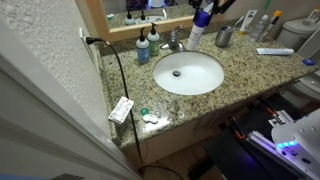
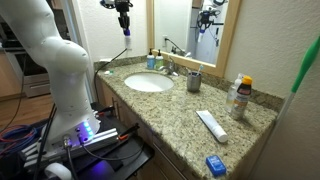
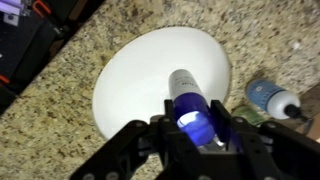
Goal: Pick up the blue bottle and place it on the left. Then pick up the small bottle with a blue cap and place it on the left
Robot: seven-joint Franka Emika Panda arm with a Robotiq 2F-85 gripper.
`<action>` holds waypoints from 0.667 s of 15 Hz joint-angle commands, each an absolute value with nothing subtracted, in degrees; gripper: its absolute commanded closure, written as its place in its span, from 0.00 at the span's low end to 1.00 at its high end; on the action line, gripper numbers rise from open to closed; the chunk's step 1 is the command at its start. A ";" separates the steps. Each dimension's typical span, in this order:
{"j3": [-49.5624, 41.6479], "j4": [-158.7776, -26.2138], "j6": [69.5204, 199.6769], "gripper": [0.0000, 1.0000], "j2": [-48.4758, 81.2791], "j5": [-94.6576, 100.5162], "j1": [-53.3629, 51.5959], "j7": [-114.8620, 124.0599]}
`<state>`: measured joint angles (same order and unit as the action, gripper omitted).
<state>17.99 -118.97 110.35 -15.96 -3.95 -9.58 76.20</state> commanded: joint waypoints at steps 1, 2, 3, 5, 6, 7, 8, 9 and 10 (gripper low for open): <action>17.82 -116.67 110.23 0.60 -14.36 -3.98 -10.32 75.88; 17.70 -115.15 110.22 0.60 -13.13 -4.00 -10.45 75.44; 17.42 -114.42 110.21 0.85 -12.36 -4.00 -10.43 75.01; 18.92 -112.86 107.76 0.85 -7.68 -1.97 -11.16 76.07; 20.29 -111.93 108.88 0.85 -5.03 -0.20 -11.71 78.09; 20.88 -110.81 109.21 0.85 -3.28 -0.08 -12.47 78.94; 21.44 -109.64 110.40 0.85 -1.31 1.13 -13.13 80.85; 21.79 -107.12 111.58 0.85 1.64 2.21 -13.93 83.40; 21.77 -104.96 112.43 0.85 3.97 3.01 -14.90 85.33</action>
<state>21.30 -112.36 111.00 -3.84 0.55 -12.91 80.74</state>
